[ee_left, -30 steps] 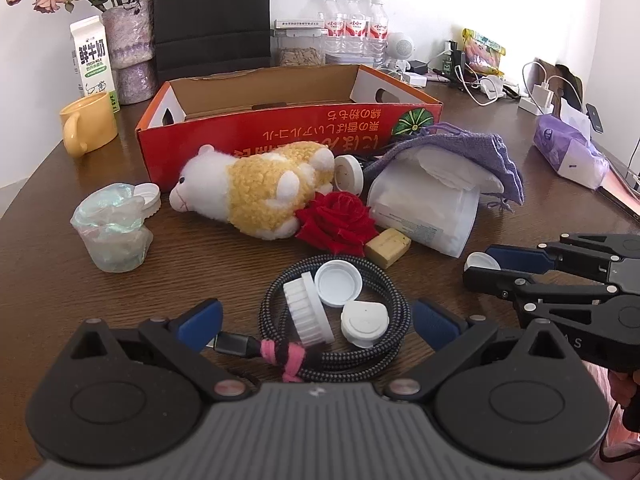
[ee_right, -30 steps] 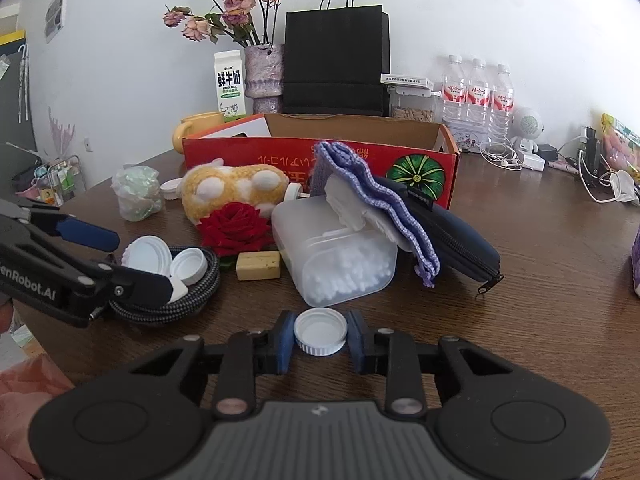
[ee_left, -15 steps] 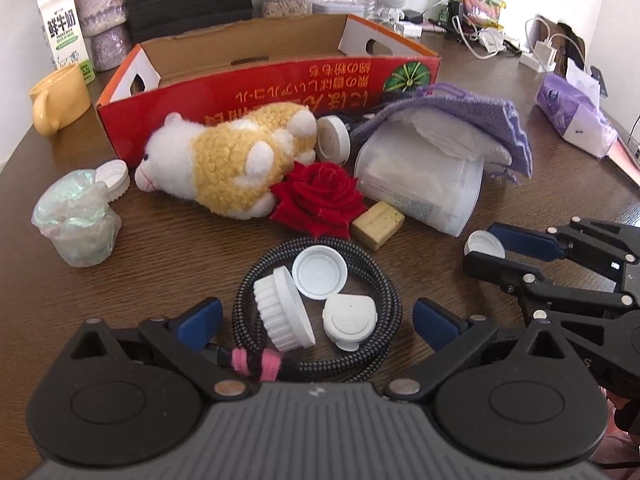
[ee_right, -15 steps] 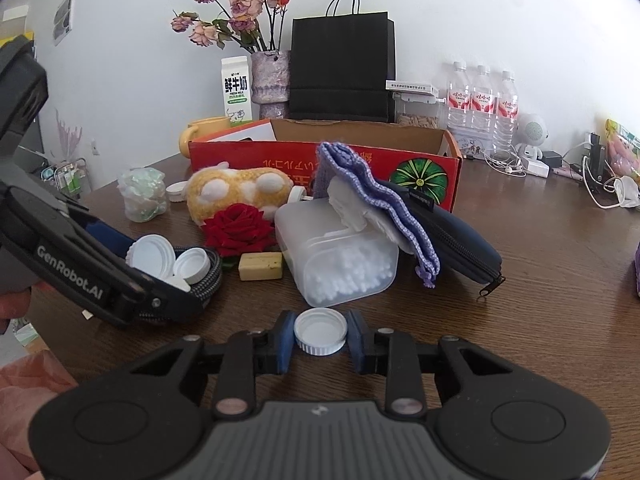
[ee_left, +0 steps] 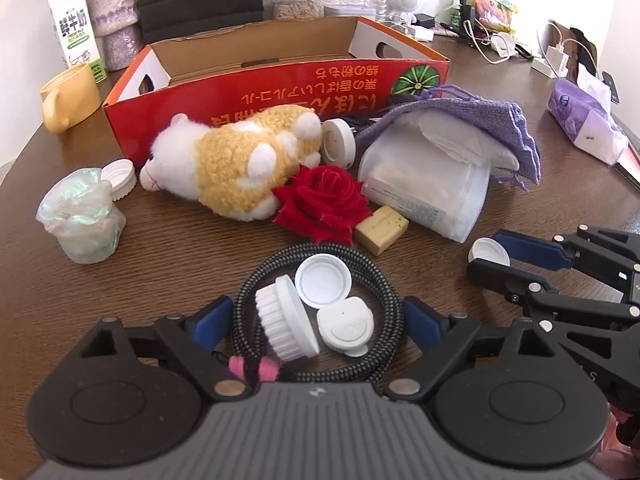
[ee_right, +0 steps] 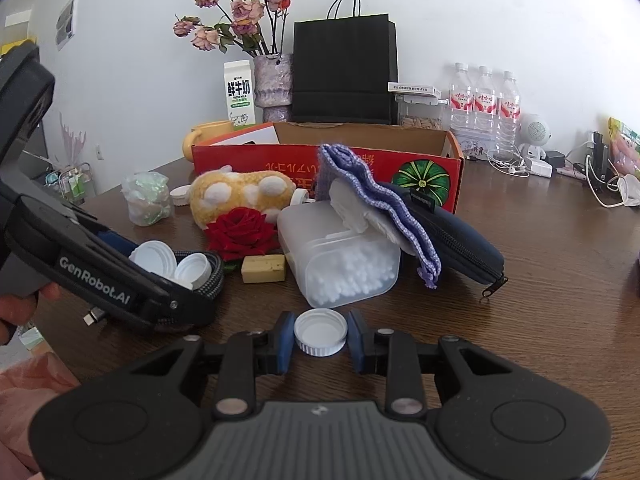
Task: Organize objects
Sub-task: 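Grasp and lift the coiled black cable with the left gripper while the right gripper holds the cap, then carry the cable and cap into the cardboard box and open both grippers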
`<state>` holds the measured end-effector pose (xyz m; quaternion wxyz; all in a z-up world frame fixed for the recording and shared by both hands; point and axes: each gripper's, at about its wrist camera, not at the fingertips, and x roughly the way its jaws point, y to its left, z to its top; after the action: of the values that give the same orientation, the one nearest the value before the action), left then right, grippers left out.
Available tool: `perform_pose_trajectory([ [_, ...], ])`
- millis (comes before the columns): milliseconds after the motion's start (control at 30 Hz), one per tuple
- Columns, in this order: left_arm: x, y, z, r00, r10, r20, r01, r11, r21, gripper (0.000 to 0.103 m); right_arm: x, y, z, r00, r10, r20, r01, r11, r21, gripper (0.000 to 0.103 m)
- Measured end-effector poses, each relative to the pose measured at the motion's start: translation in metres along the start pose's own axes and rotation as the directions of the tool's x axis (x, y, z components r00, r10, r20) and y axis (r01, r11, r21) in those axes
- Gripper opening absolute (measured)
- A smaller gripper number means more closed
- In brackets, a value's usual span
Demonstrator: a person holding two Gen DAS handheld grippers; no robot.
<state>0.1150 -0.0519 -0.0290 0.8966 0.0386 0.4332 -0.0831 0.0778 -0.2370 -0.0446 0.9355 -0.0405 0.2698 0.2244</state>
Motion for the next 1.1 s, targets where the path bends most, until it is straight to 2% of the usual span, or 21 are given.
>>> perform_pose_trajectory([
  [233,-0.016,-0.002,0.0,0.998,-0.005,0.057,0.004,1.0,0.01,0.09,-0.004,0.002,0.002,1.0,-0.002,0.005,0.002,1.0,0.001,0.027],
  [633,-0.051,0.009,0.008,0.988,0.011,0.151,-0.01,1.0,-0.012,0.09,-0.031,0.018,0.024,0.996,0.002,0.089,0.002,0.999,-0.043,0.027],
  [1100,-0.085,0.027,0.054,0.952,0.027,0.306,-0.01,0.998,-0.057,0.09,-0.038,0.022,0.085,0.975,0.011,0.223,0.009,0.996,-0.088,0.027],
])
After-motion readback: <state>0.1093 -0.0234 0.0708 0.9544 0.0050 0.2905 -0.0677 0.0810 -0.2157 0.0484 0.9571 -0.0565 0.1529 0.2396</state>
